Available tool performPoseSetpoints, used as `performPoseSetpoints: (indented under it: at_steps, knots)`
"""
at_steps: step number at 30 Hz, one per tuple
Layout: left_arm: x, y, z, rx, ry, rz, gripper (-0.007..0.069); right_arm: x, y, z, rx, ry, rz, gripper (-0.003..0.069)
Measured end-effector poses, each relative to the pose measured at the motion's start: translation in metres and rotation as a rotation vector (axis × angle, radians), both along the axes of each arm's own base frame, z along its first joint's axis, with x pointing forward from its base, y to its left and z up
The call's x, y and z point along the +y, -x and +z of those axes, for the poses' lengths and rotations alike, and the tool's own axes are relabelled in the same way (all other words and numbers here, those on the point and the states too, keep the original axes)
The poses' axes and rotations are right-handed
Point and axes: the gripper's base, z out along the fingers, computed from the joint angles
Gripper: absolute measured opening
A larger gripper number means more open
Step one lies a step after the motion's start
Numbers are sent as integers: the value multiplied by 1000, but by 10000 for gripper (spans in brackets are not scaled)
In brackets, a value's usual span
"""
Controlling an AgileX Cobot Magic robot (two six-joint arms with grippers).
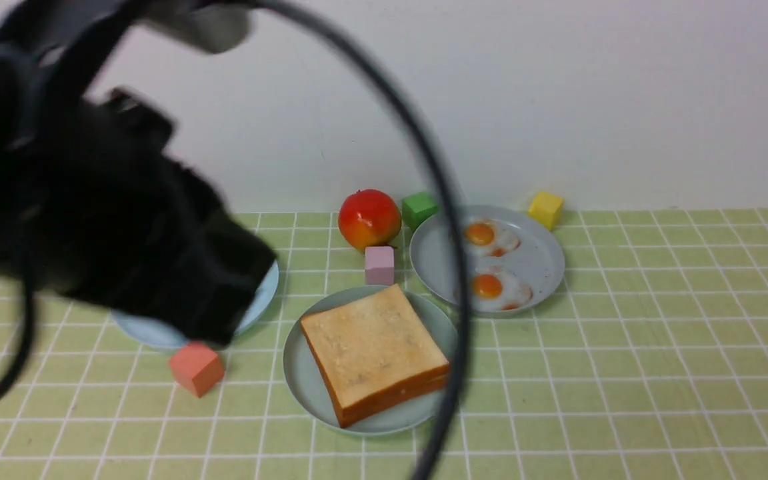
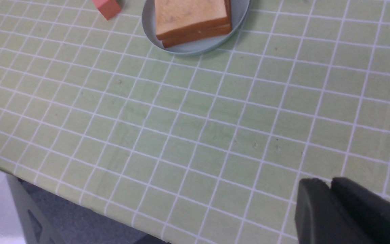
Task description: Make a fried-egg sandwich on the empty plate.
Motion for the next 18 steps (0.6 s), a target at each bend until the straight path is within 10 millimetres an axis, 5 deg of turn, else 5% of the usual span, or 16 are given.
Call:
performPoseSetpoints:
  at_steps: [5, 12, 18]
  knots:
    - [53, 60, -49, -291, 266, 24, -13, -1, -1, 0, -7, 12, -8, 1]
    - [67, 72, -127, -415, 468, 77, -13, -1, -10, 10, -153, -33, -43, 0]
    - [67, 71, -151, -406, 472, 87, -13, 4, -22, 16, -298, -115, -62, 2]
